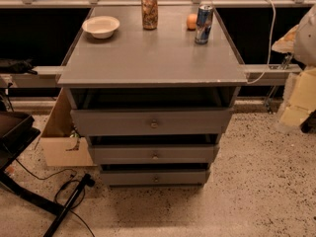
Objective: Open bottom drawer
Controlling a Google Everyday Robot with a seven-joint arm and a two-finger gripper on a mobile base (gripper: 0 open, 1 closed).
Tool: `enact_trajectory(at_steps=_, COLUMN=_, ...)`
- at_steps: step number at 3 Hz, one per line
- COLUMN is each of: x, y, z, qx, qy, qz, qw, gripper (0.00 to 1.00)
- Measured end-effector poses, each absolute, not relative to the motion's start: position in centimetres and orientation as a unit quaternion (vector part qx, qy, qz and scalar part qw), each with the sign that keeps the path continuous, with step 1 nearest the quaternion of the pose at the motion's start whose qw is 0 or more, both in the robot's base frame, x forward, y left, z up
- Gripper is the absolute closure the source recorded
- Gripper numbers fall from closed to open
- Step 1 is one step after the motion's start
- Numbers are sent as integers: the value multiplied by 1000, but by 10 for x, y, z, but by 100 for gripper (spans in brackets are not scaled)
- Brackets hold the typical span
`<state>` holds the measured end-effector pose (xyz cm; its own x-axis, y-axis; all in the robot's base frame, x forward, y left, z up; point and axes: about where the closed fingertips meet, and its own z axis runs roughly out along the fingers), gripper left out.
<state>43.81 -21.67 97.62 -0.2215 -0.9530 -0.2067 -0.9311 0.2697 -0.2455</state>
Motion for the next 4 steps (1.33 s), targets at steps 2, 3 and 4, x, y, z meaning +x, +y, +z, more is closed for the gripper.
enact_trajectory(at_steps=2, x=436, y=-213, z=942, qx=-616, qy=770, qz=-31, qw=164, gripper=0)
enact_trajectory(at_steps=3, x=433, y=-206, z=896, qx=-636, qy=753, qz=-42, qw=163, gripper=0)
enact_trajectory(at_steps=4, x=436, y=-201, z=812, qx=-653, qy=741, qz=-28, qw=156, gripper=0)
